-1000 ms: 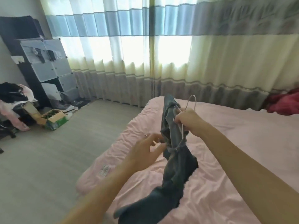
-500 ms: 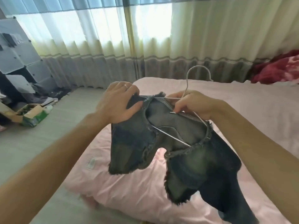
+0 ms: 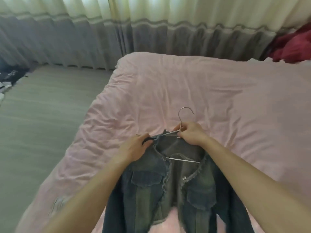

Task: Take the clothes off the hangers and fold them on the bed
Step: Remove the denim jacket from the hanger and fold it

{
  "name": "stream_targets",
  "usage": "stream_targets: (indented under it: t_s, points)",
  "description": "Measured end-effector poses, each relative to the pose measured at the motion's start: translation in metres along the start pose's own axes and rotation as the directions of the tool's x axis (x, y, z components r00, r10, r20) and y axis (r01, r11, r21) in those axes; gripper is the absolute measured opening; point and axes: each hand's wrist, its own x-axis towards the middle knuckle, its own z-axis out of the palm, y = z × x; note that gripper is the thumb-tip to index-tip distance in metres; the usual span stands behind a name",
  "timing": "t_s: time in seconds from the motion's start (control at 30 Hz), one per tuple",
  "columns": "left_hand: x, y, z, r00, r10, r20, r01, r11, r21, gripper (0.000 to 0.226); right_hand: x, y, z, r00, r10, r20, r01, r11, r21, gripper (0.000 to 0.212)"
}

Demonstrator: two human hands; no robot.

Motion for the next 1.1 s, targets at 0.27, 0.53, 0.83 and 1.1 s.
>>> stream_targets:
  t_s: [0.27, 0.53, 0.83, 1.1]
  points:
    - [0.132, -0.105, 0.159, 0.995, -0.097, 0.030, 0.095, 0.993, 0.075, 0.039, 0.154, 0.138, 0.141, 0.969, 0.077, -0.233, -0.092, 0.994, -0.053, 0.026]
    - [0.165, -0.142, 0.215, 0.995, -0.094, 0.015, 0.091, 0.986, 0.140, 0.034, 0.177, 0.200, 0.160, 0.989, 0.114, -0.091, -0.132, 0.966, -0.221, 0.030]
    - [0.135, -0.086, 0.218, 0.904, -0.405, -0.138, 0.420, 0.901, 0.108, 0.070, 0.160, 0.174, 0.173, 0.972, 0.137, -0.189, -0.201, 0.904, -0.377, 0.043]
    - [0.129, -0.092, 0.196, 0.897, -0.432, 0.092, 0.439, 0.894, -0.083, 0.027, 0.189, 0.140, 0.169, 0.968, 0.206, -0.144, -0.243, 0.909, -0.337, 0.044]
